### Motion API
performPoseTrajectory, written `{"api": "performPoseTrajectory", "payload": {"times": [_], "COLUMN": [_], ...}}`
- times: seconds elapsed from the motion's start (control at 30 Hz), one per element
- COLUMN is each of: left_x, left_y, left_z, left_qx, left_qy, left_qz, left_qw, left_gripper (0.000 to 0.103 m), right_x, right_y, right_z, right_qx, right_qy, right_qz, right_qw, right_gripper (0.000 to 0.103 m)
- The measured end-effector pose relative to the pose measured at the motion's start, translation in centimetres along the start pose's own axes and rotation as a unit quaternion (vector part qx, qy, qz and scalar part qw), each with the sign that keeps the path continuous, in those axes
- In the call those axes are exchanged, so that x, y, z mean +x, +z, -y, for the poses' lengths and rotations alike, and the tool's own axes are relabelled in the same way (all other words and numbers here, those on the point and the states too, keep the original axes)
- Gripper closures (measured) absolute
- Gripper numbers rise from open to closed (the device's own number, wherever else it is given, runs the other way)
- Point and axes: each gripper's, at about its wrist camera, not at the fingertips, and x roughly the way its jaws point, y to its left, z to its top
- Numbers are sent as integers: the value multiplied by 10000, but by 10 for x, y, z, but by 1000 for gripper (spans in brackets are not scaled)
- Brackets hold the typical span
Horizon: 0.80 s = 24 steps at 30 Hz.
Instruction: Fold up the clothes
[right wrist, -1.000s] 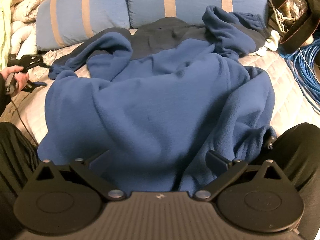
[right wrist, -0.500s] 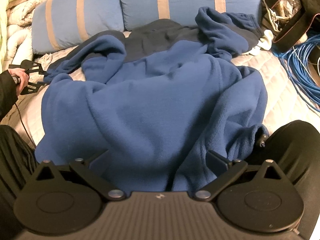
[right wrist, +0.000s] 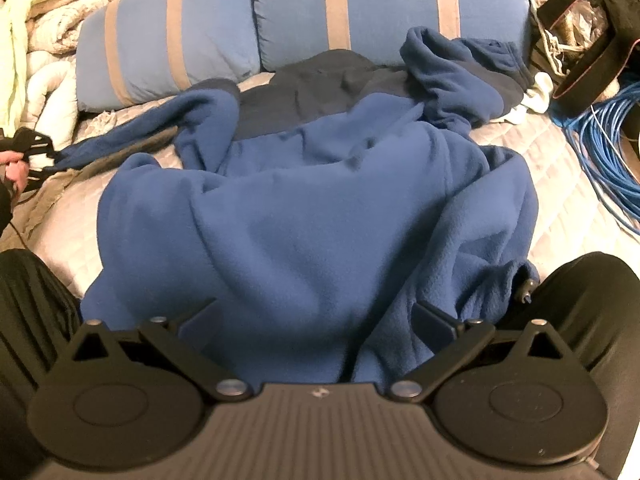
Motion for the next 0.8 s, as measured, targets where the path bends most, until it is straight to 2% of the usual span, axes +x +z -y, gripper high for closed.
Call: {"api": "performPoseTrajectory", "payload": {"times": [0.1, 0.3, 0.5, 0.6, 0.7, 0.77, 0.8], "left_x": [-21, -57, -78, -82, -81, -83, -85], "left_y": [10, 23, 29, 30, 29, 27, 25], "left_z": [-13, -50, -83, -95, -95, -91, -89], "left_qx": [352, 571, 404, 318, 372, 470, 516], "left_qy": [521, 1146, 1635, 1636, 1657, 1675, 1664], "left_qz": [349, 852, 1003, 977, 840, 803, 795], "left_qw": [9974, 9881, 9806, 9812, 9819, 9815, 9815], "left_gripper": [84, 84, 84, 83, 71, 55, 49], "right_x": [-2, -5, -8, -10, -12, -14, -15], "right_y": [1, 2, 2, 2, 2, 2, 2], "right_z": [0, 1, 2, 2, 2, 3, 4], "right_qx": [-9, -6, -1, 7, -8, -16, -15], "right_qy": [36, 50, 59, 61, 69, 55, 47], "right_qz": [45, 107, 158, 190, 238, 262, 273], "right_qw": [10000, 9999, 9999, 9998, 9997, 9996, 9996], "right_gripper": [0, 0, 0, 0, 0, 0, 0]}}
